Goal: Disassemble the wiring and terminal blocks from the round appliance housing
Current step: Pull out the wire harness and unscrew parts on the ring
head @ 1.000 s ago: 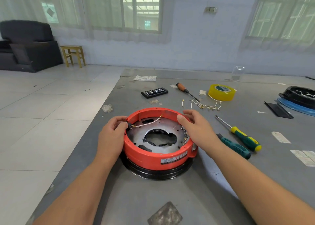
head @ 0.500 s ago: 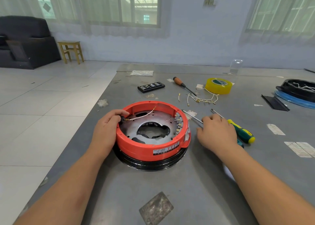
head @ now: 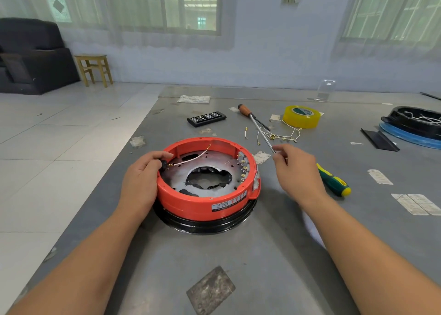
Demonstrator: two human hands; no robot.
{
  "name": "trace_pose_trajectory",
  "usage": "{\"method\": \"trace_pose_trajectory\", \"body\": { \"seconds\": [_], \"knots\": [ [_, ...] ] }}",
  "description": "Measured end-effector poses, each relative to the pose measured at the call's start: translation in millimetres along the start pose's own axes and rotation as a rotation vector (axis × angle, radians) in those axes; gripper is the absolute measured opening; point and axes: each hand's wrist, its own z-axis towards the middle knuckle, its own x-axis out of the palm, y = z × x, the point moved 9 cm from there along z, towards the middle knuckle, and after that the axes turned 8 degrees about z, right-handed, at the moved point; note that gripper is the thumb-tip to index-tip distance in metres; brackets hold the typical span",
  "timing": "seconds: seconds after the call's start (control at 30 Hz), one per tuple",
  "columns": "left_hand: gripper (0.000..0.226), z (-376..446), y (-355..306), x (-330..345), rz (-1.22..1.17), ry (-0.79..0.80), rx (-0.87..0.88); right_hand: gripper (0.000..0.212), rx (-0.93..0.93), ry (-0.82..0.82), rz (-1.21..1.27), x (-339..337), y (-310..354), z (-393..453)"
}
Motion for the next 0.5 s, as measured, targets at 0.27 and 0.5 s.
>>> {"method": "trace_pose_trajectory", "body": {
  "seconds": [0.27,0.5],
  "knots": [
    [0.033,-12.4,-25.7,6.9,0.115,0.014,0.089,0.034,-0.15,0.423,0.323,0.1,46.2,-2.2],
    [0.037,-14.4,-45.3,22.0,-0.013,0.165,0.169,0.026,-0.363,0.479,0.092,-2.6,75.1,-13.9]
  ]
}}
